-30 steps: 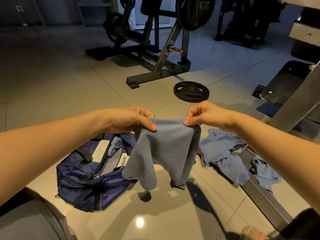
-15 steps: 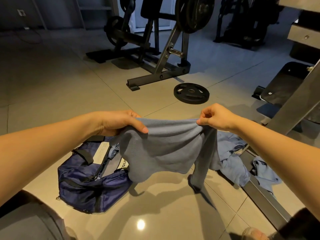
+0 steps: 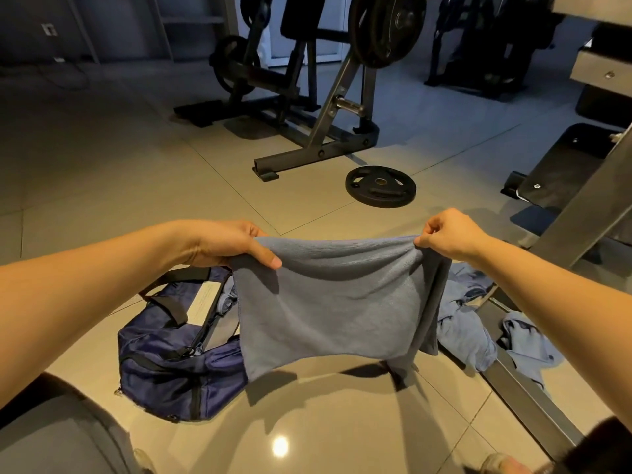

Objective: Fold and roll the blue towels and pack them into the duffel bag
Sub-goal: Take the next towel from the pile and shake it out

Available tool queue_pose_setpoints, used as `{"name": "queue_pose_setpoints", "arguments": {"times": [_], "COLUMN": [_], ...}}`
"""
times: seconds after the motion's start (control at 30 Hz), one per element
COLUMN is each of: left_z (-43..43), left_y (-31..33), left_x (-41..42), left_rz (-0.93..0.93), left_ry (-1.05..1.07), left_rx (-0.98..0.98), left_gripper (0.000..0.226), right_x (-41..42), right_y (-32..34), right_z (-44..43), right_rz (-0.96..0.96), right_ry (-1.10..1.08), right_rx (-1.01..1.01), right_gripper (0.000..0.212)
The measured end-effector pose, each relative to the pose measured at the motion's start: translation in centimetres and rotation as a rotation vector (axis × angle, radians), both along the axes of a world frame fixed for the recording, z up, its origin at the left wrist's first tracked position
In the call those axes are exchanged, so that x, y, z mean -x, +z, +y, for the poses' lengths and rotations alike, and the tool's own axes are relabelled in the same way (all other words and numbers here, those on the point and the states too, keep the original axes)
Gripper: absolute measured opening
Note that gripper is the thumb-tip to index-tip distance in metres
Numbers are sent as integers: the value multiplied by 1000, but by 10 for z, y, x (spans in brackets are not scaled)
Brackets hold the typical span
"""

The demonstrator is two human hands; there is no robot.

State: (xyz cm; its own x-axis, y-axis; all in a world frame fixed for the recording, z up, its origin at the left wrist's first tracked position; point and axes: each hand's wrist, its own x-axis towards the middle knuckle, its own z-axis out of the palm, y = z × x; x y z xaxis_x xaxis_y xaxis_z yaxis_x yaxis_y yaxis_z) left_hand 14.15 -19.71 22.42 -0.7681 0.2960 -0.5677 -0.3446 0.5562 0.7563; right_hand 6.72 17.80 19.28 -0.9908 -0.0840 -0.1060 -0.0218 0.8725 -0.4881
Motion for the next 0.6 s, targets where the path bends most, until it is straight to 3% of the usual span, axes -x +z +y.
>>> {"name": "queue_pose_setpoints", "arguments": {"times": [0.13,0.2,0.33,0.4,0.53,0.6], "left_z": [6,7,11,26,56,61], "left_y": [0,-2,-4,-2,4,7], "left_x": [4,7,6,1,-7,-7], "left_rz": [125,268,596,605,486,444], "left_ry": [240,323,187,76,-66,-97], "left_rx": [-25,15,186,137,-9,-26], "left_gripper": [46,37,27,21,45,36], "right_x": [-4,-8,-20,-28,-42,-46], "right_y": [6,11,32,42,51,51], "right_z": [-8,-13,-33,-49,-79,-89], "right_rz": [-1,-58,-263,-306,-356,-360], "right_ry": [21,36,194,306,438,475], "right_rx": [88,171,370,422,458,464], "right_gripper": [21,19,19,21,20,16]}}
